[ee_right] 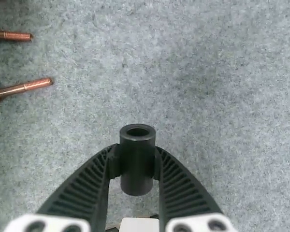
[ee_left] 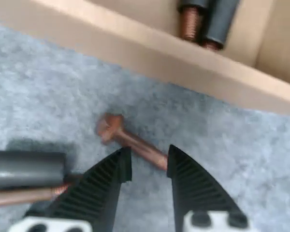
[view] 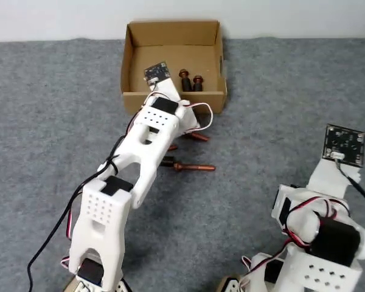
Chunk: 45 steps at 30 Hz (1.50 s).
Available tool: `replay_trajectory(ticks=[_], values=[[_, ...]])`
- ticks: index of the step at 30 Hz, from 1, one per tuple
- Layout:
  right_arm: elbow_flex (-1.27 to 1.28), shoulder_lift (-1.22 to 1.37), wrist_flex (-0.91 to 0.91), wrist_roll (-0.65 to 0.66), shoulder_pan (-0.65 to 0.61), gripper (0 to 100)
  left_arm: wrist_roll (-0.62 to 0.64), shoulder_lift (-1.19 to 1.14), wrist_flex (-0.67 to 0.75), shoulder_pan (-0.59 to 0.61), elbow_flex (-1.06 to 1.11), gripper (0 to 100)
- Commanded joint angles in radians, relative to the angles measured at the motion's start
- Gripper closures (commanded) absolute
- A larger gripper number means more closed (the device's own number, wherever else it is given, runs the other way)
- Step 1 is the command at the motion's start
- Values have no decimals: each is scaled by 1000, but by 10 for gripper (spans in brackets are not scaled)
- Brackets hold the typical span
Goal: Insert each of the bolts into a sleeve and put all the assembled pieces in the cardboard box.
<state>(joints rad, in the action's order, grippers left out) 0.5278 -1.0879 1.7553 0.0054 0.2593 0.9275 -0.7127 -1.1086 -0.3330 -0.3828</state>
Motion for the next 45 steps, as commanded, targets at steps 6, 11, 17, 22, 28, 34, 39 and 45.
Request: replay_trajectory(ticks=[6, 11, 17, 22, 28, 34, 39, 45], values=[[-3, -4, 24, -6, 12, 989, 11, -69, -94, 20, -117, 866], [-3, -4, 24, -6, 12, 989, 11, -140, -101, 21, -191, 867], [-2, -4, 24, -6, 12, 989, 11, -213, -230, 23, -326, 929], [-2, -4, 24, -6, 12, 989, 11, -296, -379, 49, -470, 994], [-2, -5, 24, -6, 7, 989, 11, -347, -540, 57, -702, 995], [-3, -12, 10, -6, 7, 989, 3, -347, -646, 2, -1036, 995], [-8, -12, 18, -6, 7, 989, -74, -345, -646, -32, -1204, 995], [-6, -13, 35, -5, 10, 989, -244, -295, -647, -29, -1288, 995]])
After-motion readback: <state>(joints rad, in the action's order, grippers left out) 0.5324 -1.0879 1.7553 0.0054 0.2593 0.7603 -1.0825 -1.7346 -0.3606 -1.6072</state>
